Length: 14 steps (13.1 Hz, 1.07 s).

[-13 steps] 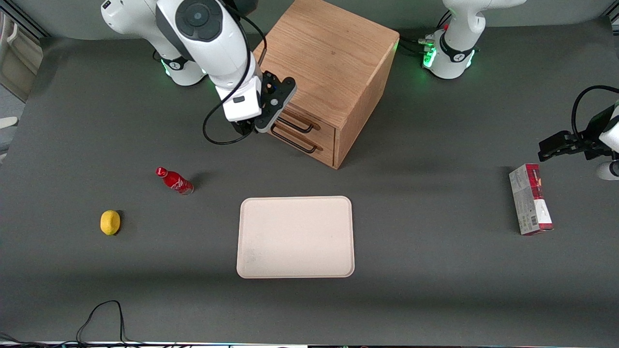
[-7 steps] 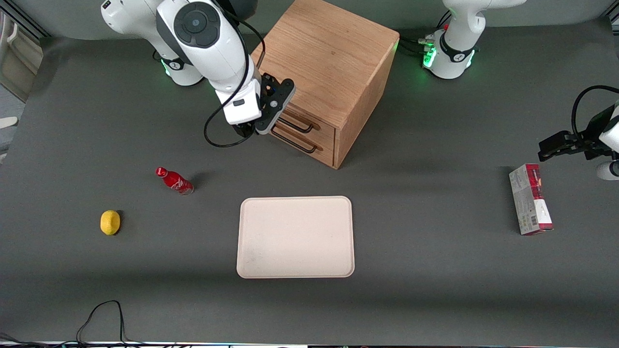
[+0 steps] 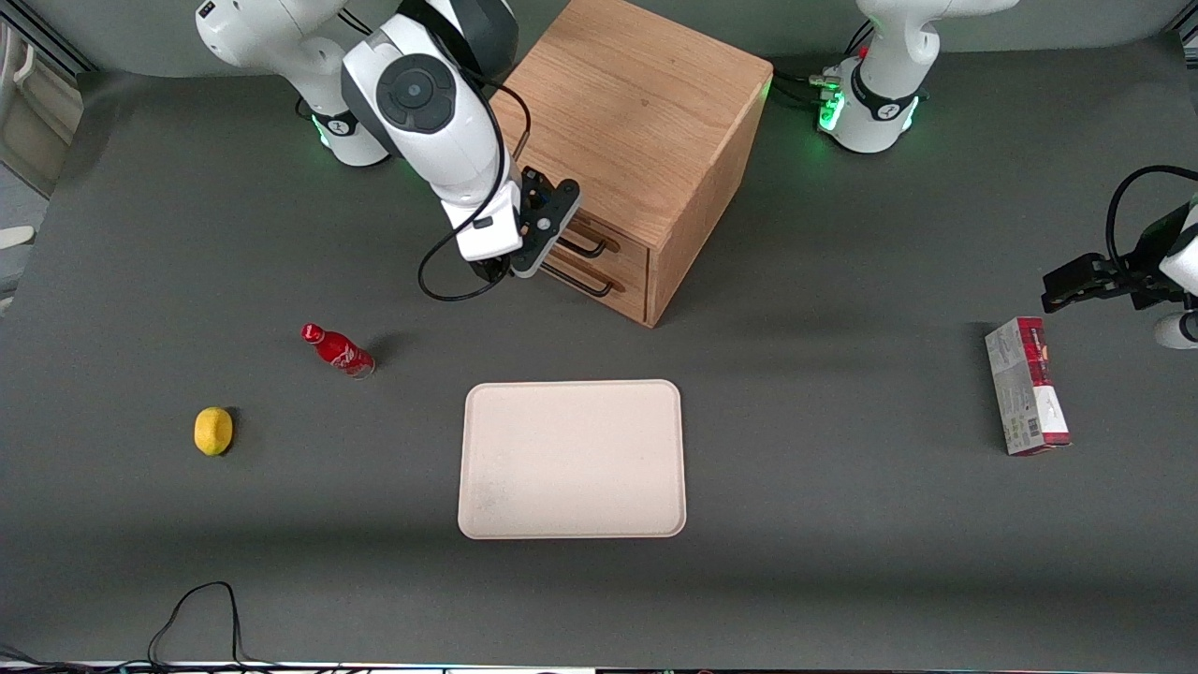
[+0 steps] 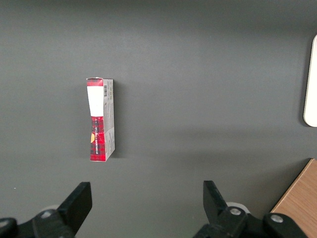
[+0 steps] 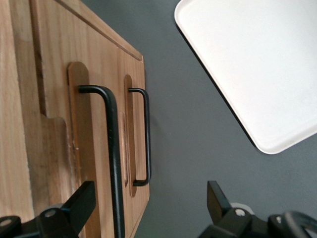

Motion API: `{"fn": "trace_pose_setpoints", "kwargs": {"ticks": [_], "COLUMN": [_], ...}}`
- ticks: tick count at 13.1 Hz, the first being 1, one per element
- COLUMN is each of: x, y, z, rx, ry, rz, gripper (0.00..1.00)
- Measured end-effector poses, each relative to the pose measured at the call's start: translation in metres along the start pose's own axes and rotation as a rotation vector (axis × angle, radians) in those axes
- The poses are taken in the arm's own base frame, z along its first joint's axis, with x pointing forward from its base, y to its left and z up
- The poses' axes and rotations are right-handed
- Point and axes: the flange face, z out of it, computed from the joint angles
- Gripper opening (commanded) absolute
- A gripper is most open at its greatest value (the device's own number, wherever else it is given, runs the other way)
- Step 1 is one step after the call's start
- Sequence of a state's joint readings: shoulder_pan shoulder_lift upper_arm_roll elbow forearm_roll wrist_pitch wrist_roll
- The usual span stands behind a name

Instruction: Open upper drawer

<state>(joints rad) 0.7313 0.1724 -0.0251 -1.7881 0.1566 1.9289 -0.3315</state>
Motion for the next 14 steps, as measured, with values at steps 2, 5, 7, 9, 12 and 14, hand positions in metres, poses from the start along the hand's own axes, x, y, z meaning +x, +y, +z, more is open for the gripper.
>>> {"fn": "trace_pose_setpoints", "kwargs": {"ticks": [2, 5, 7, 9, 12, 14], "x": [0.000, -0.002, -0.002, -0.004, -0.004, -0.002], "y": [-0.005, 0.000, 0.002, 0.006, 0.007, 0.008], "z": [0.010, 0.017, 0.018, 0.024, 0.036, 0.044], "rx": [-0.004, -0.008, -0.012, -0.012, -0.013, -0.013], "ry": [0.005, 0.012, 0.021, 0.019, 0.014, 0.006], "rz": [-0.007, 0.001, 0.005, 0.012, 0.015, 0.014], "gripper": [1.00, 1.00, 1.00, 1.00, 1.00, 1.00]}}
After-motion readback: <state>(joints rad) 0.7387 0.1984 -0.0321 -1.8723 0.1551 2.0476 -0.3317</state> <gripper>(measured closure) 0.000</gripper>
